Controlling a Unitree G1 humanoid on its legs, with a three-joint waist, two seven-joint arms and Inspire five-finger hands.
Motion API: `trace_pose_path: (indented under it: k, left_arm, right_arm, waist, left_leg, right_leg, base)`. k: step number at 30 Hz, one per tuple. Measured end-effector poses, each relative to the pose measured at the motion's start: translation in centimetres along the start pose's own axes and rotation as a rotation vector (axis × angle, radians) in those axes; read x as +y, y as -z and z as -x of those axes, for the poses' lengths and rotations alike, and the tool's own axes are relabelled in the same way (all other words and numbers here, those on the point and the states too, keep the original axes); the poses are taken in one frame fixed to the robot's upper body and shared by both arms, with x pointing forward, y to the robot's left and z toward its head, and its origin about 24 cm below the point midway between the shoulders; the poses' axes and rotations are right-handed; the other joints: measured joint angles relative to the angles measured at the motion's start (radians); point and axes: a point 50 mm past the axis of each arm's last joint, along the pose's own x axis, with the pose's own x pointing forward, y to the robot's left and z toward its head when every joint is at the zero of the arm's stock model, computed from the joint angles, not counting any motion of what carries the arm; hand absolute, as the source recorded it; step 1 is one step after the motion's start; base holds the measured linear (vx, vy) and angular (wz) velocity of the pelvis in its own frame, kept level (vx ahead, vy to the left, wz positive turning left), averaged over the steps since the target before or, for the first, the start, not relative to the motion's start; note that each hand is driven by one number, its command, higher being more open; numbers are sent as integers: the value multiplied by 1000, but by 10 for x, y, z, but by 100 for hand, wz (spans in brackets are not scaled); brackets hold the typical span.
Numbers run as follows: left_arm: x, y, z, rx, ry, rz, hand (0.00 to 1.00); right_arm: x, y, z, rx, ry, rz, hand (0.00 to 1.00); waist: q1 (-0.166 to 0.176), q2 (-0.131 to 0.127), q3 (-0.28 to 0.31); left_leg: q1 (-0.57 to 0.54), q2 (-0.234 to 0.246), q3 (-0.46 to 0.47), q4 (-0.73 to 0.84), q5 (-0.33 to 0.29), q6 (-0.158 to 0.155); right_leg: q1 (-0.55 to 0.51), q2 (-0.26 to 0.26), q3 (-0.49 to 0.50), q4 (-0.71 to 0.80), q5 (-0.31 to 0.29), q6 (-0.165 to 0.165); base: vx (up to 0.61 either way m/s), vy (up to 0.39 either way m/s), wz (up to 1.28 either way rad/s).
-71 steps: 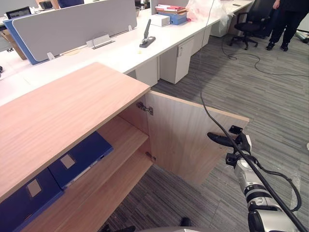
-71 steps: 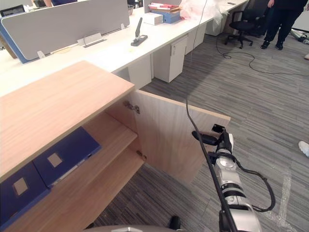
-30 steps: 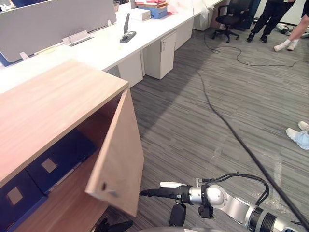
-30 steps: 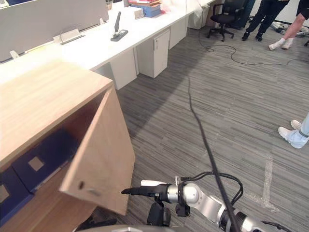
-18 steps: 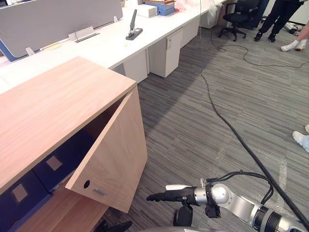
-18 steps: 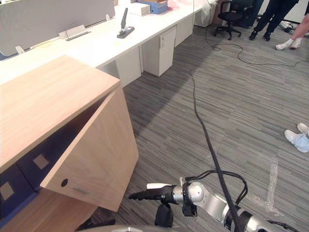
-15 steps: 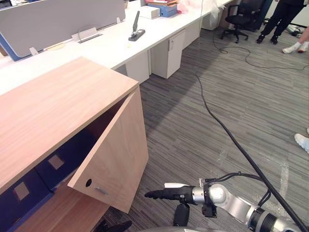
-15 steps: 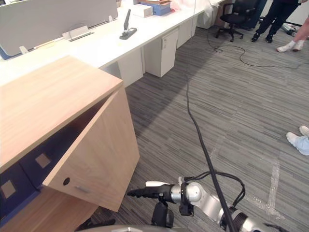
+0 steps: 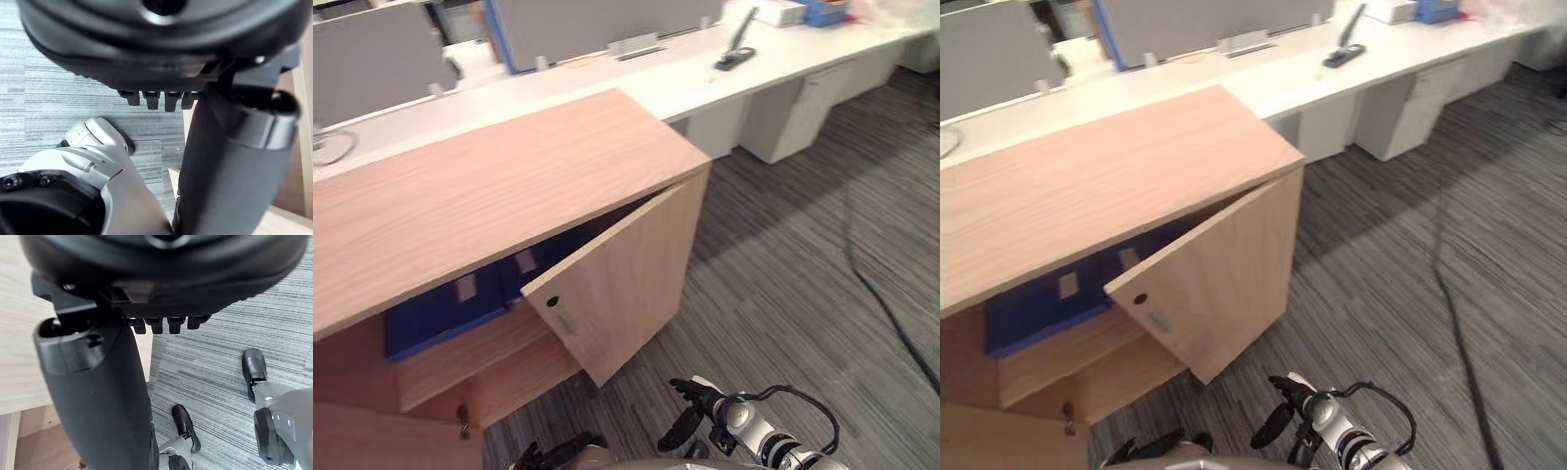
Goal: Walk over to the cabinet, pick up the folder, carry it to the office cabinet, place the folder inside the office cabinet, then close the office cabinet door
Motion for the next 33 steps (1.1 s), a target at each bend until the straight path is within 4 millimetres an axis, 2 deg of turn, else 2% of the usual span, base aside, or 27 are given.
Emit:
trace_pose_path:
  k: [1,2,3,4,5,6,7,8,9,11,13,15,16,17,18,19,20,21,22,23,27,30,33]
  left_arm:
    - [-2,-3,0,-12,5,-15,100]
    - [-5,-5,-1,-17,4,-6,100]
    - [-6,-6,-1,-21,3,-6,100]
    - [-6,-8,-2,-27,3,-18,100]
    - [-8,-8,-1,-24,11,-24,100]
    - [-9,-7,-1,-21,18,-31,100]
    - [-10,-4,-1,-11,24,-52,100]
    - [-10,-4,-2,1,29,-64,100]
    - [-5,-5,-2,2,25,-86,100]
    - [-3,-6,-3,4,34,-143,100]
    - [-6,-5,-3,7,54,-213,100]
    - [-10,-2,-2,14,86,-272,100]
    - [-11,0,-2,22,95,-300,100]
    - [-11,0,-2,24,101,-327,100]
    - [-12,-5,-3,8,113,-394,100]
    - [-13,-8,-4,-3,121,-424,100]
    - [-15,-13,-5,-22,133,-471,100]
    - [-14,-15,-5,-31,133,-485,100]
    - [-13,-16,-6,-35,131,-488,100]
    - [-10,-17,-5,-40,124,-491,100]
    - [-3,-9,-4,-11,92,-413,100]
    - [4,-4,-3,12,61,-328,100]
    - [9,-5,-3,10,37,-289,100]
  right_arm:
    - [-4,2,0,18,26,-40,100]
    - [-9,6,0,34,57,-87,100]
    - [-10,8,1,42,71,-118,100]
    - [-11,15,2,60,94,-209,100]
    - [-12,23,4,75,125,-304,100]
    - [-12,29,5,86,143,-358,100]
    - [-13,40,8,110,181,-459,100]
    - [-12,46,10,122,207,-556,100]
    - [-6,49,10,131,207,-633,100]
    - [1,56,12,145,212,-721,100]
    - [6,64,14,163,227,-812,100]
    - [9,74,17,187,245,-884,100]
    - [9,78,19,196,256,-914,100]
    - [5,82,21,194,283,-969,100]
    - [1,83,22,166,316,-1042,100]
    - [0,84,23,153,331,-1075,100]
    - [-1,86,24,138,360,-1151,100]
    - [1,88,25,132,378,-1222,100]
    - [3,88,25,134,382,-1251,100]
    - [9,90,25,144,380,-1301,100]
    - [19,92,25,171,382,-1407,100]
    - [25,101,28,202,382,-1377,100]
    - [33,105,30,231,363,-1322,100]
  waist:
    - [1,-9,10]
    - [4,8,14]
    - [6,15,13]
    - [-1,17,16]
    - [-9,12,19]
    - [-9,12,19]
    - [-11,20,16]
    - [-11,12,21]
    - [-12,-11,18]
    - [-19,-21,12]
    - [-34,-8,8]
    - [-53,14,1]
    - [-66,24,2]
    - [-87,31,3]
    - [-111,27,9]
    - [-120,25,14]
    - [-121,14,15]
    - [-119,0,14]
    - [-121,-7,10]
    - [-125,-31,-4]
    - [-118,-39,-10]
    - [-128,-46,-8]
    - [-126,-70,-5]
  left_leg:
    - [-15,6,149,30,-6,43]
    - [-59,55,340,175,-78,102]
    - [-68,76,412,224,-105,125]
    - [-58,92,507,267,-139,133]
    - [-31,90,560,274,-154,118]
    - [-14,91,577,260,-156,112]
    - [20,79,572,184,-162,72]
    - [42,37,544,103,-149,77]
    - [61,-9,513,30,-113,86]
    - [95,-61,475,-61,-66,97]
    - [125,-102,427,-142,-29,111]
    - [141,-138,370,-187,-6,128]
    - [147,-152,334,-189,-3,134]
    - [156,-169,273,-185,-3,153]
    - [155,-180,200,-163,-5,161]
    - [153,-187,163,-152,-6,161]
    - [150,-203,106,-140,-6,161]
    - [142,-221,63,-131,-6,160]
    - [133,-231,42,-129,-9,154]
    - [120,-250,8,-126,-9,144]
    - [120,-247,-38,-183,37,118]
    - [143,-210,-80,-196,40,95]
    - [141,-174,-122,-229,58,62]
  right_leg:
    - [-4,-23,-44,13,-13,-4]
    - [5,-22,-100,25,-19,-19]
    - [11,-23,-133,34,-24,-18]
    - [31,-32,-194,48,-35,-14]
    - [51,-50,-252,60,-44,-2]
    - [61,-56,-276,68,-48,4]
    - [76,-61,-320,82,-56,22]
    - [89,-78,-356,93,-61,37]
    - [94,-95,-378,92,-60,42]
    - [108,-120,-415,93,-58,47]
    - [130,-140,-459,102,-56,50]
    - [140,-194,-500,184,-77,84]
    - [135,-243,-489,285,-112,73]
    - [111,-305,-404,433,-158,16]
    - [82,-291,-171,490,-214,15]
    - [74,-262,-44,484,-235,30]
    - [57,-206,181,472,-269,50]
    - [47,-173,334,454,-280,68]
    - [44,-163,387,436,-281,74]
    - [37,-160,433,378,-270,92]
    - [102,-147,400,217,-270,136]
    - [146,-104,364,185,-257,120]
    - [159,-64,332,164,-241,104]
  base:
    - [-38,77,126]
    - [-25,98,124]
    - [59,94,129]
    - [82,107,142]
    - [87,113,146]
    - [86,129,143]
    - [67,166,128]
    - [58,198,136]
    - [29,163,100]
    - [62,134,80]
    - [93,141,82]
    - [92,154,84]
    - [98,203,113]
    - [84,220,165]
    - [42,134,170]
    - [7,31,182]
    - [-18,-49,156]
    - [-35,-68,137]
    - [-58,-97,114]
    - [-36,-98,82]
    - [69,-196,40]
    - [25,-217,31]
    - [-3,-191,37]
